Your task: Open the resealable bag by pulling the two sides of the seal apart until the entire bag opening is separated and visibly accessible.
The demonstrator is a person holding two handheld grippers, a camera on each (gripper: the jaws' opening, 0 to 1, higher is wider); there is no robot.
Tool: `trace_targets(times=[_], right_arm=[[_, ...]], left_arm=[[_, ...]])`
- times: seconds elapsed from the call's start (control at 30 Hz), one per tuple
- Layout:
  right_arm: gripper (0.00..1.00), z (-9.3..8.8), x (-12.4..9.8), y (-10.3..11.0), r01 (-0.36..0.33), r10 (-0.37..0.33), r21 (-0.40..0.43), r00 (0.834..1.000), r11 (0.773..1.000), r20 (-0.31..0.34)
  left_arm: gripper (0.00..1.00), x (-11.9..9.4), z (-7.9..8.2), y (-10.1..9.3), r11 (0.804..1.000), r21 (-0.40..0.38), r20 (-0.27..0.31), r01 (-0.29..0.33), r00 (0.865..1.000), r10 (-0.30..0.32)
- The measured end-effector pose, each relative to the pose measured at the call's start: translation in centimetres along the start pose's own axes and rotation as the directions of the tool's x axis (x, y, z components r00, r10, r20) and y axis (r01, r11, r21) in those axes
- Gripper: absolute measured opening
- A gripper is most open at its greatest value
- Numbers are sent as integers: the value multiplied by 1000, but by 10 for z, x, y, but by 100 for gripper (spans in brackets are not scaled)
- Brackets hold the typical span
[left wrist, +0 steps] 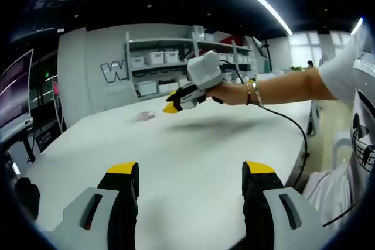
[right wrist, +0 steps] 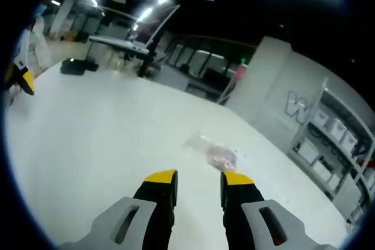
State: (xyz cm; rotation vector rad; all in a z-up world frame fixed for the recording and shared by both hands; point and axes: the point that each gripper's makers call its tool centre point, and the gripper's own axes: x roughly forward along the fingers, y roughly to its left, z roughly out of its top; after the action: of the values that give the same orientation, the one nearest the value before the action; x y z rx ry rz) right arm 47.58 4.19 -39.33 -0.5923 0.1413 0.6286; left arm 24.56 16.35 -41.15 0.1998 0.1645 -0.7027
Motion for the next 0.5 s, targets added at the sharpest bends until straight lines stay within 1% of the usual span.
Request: trace_targets(times=[0.2, 0.5], right_arm=[[26, -2, 11, 1, -2, 2, -35, 1000, 999, -10], [25, -1, 21, 1, -16, 15, -51, 1000, 999, -10]], left_arm=[[71, -1, 0, 4, 1000, -7, 3, -8, 1000, 8], [71, 1, -3, 6, 1000, -14, -4, -12, 1000, 12]])
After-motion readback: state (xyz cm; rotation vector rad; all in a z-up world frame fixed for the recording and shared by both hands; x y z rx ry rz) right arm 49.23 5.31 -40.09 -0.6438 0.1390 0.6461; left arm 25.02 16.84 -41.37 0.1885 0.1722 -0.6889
